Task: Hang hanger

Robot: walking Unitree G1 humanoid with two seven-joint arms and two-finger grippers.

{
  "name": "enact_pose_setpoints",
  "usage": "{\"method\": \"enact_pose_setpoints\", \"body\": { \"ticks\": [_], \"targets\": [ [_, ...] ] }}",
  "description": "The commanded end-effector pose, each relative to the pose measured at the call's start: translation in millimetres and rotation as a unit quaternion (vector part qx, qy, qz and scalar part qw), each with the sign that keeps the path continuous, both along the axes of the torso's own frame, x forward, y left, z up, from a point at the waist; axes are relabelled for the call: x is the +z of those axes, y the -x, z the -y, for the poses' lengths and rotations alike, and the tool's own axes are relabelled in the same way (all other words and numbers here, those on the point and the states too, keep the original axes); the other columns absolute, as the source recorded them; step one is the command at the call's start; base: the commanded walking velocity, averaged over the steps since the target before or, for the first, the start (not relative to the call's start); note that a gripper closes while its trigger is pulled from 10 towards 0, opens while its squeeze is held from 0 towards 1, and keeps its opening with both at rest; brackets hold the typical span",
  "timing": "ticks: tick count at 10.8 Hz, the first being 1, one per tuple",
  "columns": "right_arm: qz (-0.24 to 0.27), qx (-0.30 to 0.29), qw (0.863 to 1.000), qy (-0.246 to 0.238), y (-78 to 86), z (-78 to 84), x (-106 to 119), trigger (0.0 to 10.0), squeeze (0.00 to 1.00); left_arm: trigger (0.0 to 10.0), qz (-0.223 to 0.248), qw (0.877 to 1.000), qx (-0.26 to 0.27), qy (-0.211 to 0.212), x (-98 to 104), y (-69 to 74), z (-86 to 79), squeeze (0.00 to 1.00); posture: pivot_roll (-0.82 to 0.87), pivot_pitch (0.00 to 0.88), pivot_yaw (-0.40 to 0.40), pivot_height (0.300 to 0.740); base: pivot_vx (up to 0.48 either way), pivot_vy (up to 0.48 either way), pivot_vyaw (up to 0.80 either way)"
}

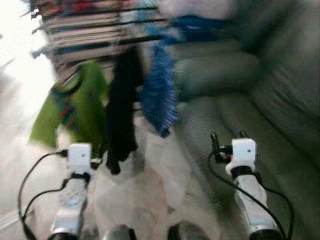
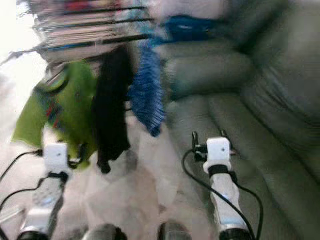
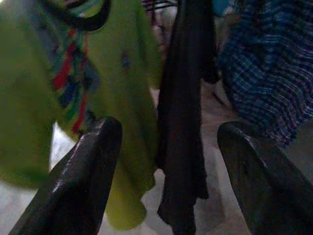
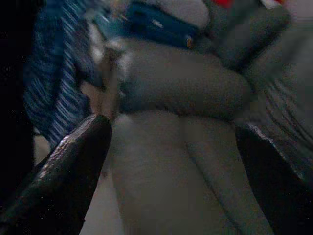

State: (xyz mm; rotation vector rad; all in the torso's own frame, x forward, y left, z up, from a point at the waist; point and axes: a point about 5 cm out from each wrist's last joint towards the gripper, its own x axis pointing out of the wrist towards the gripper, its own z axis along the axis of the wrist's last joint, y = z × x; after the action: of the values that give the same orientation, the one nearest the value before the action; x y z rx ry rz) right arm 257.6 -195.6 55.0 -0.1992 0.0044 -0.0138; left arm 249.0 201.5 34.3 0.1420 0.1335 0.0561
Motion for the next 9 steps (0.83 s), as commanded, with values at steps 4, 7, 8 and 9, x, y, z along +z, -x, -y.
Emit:
{"method": "enact_pose_setpoints", "body": {
  "ticks": [4,7,8,9],
  "targets": [
    [-0.015,-0.015,1.000,0.006,2.3,7.6,-4.2,10.0,0.00,10.0,0.008,1.000,-0.026,0.004,3.9,-3.1,12.7,0.00,0.02,0.120,-0.037,0.740,0.000,0.000,-0.80],
    [-0.017,-0.014,1.000,0.004,1.5,5.2,-4.8,10.0,0.00,10.0,0.008,1.000,-0.027,0.006,4.4,-1.9,12.4,0.00,0.03,0.122,-0.039,0.740,0.000,0.000,-0.80],
    [-0.021,-0.013,1.000,0.003,2.2,4.3,-6.6,10.0,0.00,10.0,0.006,0.999,-0.036,0.011,3.8,-0.3,12.7,0.00,0.03,0.121,-0.040,0.740,0.000,0.000,-0.80],
    [-0.024,-0.011,1.000,0.002,2.3,3.6,-7.6,10.0,0.00,10.0,0.003,0.999,-0.047,0.018,3.7,0.5,14.0,0.00,0.04,0.119,-0.041,0.740,0.000,0.000,-0.80]
  ]
}}
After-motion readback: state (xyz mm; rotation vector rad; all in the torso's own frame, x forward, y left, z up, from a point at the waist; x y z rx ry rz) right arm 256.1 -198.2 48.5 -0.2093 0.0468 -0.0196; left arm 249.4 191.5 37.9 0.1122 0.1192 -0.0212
